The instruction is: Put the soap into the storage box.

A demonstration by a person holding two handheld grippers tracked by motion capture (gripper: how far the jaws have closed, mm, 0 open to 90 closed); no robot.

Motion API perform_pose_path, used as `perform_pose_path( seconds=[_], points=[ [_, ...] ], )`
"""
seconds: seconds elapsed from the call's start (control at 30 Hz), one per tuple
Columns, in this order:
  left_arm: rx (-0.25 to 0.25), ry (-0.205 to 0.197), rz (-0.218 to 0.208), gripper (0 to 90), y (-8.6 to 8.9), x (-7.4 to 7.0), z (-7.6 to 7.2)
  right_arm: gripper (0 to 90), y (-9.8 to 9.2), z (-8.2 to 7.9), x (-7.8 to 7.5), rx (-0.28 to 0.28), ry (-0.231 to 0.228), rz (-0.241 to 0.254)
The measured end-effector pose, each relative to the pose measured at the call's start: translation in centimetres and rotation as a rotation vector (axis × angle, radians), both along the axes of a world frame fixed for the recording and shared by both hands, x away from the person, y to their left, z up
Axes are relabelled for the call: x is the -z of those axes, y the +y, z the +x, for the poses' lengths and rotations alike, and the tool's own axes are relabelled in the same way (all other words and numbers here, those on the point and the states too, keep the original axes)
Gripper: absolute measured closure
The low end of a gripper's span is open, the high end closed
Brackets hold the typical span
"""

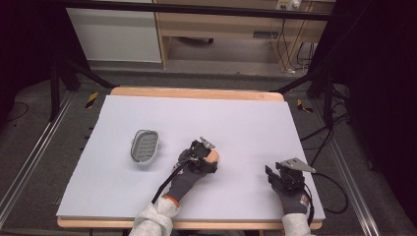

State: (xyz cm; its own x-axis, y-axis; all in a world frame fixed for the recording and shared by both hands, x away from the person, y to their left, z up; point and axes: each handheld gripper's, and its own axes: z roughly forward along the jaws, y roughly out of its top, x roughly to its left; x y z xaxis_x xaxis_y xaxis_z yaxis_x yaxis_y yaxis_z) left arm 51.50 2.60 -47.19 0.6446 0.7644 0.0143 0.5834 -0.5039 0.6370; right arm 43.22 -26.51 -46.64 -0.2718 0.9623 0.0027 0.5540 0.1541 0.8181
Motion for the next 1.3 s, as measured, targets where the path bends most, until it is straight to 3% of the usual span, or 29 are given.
perform_pose_path(
  seconds=[0.63,1.1,1.3],
  points=[
    [0.028,-0.035,-0.036,31.9,0.8,-2.5,-1.6,54.8,0.0,0.0,0.0,-0.002,-0.001,0.0],
    [0.02,-0.077,-0.049,32.0,2.9,-4.5,-2.6,54.8,0.1,-0.1,0.0,-0.003,-0.004,0.004],
    [-0.002,-0.096,-0.076,32.0,4.5,-5.4,-3.0,54.8,0.0,-0.1,0.0,-0.002,-0.009,-0.001]
  ],
)
